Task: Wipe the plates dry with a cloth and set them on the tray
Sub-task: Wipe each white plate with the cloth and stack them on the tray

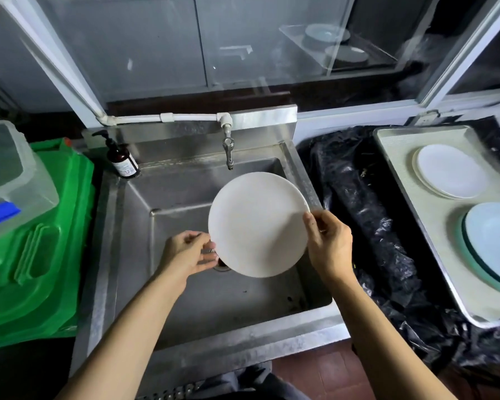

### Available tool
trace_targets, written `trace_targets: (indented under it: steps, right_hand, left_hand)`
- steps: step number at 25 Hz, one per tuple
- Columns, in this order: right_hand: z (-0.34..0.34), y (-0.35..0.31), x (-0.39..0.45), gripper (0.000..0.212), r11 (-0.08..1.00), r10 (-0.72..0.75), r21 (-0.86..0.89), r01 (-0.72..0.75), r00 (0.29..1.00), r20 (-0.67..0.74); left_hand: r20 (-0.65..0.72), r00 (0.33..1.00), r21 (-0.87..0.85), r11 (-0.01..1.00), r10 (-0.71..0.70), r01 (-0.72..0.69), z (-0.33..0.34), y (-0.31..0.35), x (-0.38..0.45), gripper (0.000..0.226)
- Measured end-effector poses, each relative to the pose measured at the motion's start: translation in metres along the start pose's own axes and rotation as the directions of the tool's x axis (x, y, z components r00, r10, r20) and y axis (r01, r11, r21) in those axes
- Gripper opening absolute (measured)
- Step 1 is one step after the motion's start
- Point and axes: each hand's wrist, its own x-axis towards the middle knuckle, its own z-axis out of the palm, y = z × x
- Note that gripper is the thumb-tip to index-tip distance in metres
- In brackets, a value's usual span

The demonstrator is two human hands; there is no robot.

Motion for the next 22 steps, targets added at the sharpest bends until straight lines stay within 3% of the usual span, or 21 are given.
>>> trace_targets:
  steps: [5,12,22]
  right_hand:
    - [-0.002,0.015,-0.002,0.019,0.983,0.158,0.094,-0.155,0.987,-0.023]
    - [-0.026,0.031,0.007,0.024,0.958,0.255,0.165,-0.235,0.961,-0.111]
    - [-0.131,0.095,0.08,0.013,0.931,0.341,0.195,-0.307,0.924,-0.174]
  left_hand:
    - [0.049,0.986,0.055,0.985,0.159,-0.162,0.005,-0.001,0.006,0.008]
    - [0.126,0.962,0.09,0.963,0.242,-0.254,0.044,0.016,0.007,0.009]
    - [0.212,0.945,0.12,0.953,0.251,-0.28,0.198,0.031,0.001,0.006]
